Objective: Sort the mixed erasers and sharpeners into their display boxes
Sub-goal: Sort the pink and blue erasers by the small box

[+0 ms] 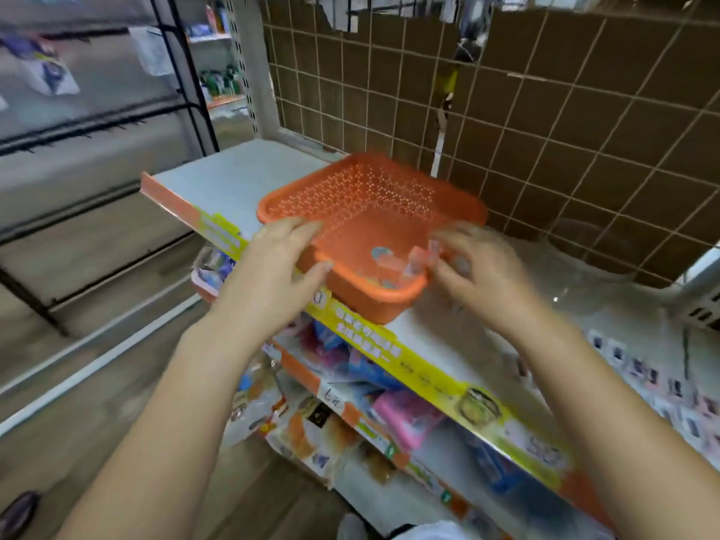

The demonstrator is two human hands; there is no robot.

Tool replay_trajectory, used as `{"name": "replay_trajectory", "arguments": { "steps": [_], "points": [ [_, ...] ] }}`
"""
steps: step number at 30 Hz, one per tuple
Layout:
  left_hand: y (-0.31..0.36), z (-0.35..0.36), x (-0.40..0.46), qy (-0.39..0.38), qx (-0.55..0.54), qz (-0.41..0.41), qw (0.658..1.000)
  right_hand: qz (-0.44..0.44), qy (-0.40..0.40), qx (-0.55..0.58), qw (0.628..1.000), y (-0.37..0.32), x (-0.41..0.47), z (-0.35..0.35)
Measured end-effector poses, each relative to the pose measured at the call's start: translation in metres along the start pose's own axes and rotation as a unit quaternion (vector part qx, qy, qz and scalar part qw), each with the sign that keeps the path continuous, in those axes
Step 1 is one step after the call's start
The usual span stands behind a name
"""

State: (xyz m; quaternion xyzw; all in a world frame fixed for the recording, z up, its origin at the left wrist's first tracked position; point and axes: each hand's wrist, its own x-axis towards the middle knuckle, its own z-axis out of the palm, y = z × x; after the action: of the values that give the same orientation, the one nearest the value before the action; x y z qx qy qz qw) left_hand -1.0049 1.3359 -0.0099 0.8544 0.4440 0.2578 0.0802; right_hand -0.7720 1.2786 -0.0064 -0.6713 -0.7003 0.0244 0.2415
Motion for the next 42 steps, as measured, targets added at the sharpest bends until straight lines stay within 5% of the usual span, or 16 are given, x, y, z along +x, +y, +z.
{"name": "replay_trajectory", "arguments": {
  "steps": [6, 11, 18, 33, 42],
  "points": [
    [-0.020, 0.011, 0.085, -0.182, 0.003, 0.006, 0.983, 0.046, -0.151, -0.022, 0.987, 0.012, 0.067, 0.012],
    [-0.018, 0.034, 0.126, -0.434, 0.070, 0.043, 0.897, 0.090, -0.288, -0.054, 0.952, 0.006, 0.109, 0.026],
    [-0.023, 0.065, 0.141, -0.568, 0.008, 0.139, 0.811, 0.159, -0.398, -0.070, 0.901, 0.009, 0.128, 0.052],
    [-0.027, 0.068, 0.135, -0.580, -0.207, 0.022, 0.788, 0.221, -0.372, -0.044, 0.900, 0.005, 0.128, 0.055],
    [-0.042, 0.050, 0.150, -0.463, -0.295, -0.023, 0.835, 0.263, -0.304, 0.027, 0.915, 0.011, 0.128, 0.054]
  ]
}}
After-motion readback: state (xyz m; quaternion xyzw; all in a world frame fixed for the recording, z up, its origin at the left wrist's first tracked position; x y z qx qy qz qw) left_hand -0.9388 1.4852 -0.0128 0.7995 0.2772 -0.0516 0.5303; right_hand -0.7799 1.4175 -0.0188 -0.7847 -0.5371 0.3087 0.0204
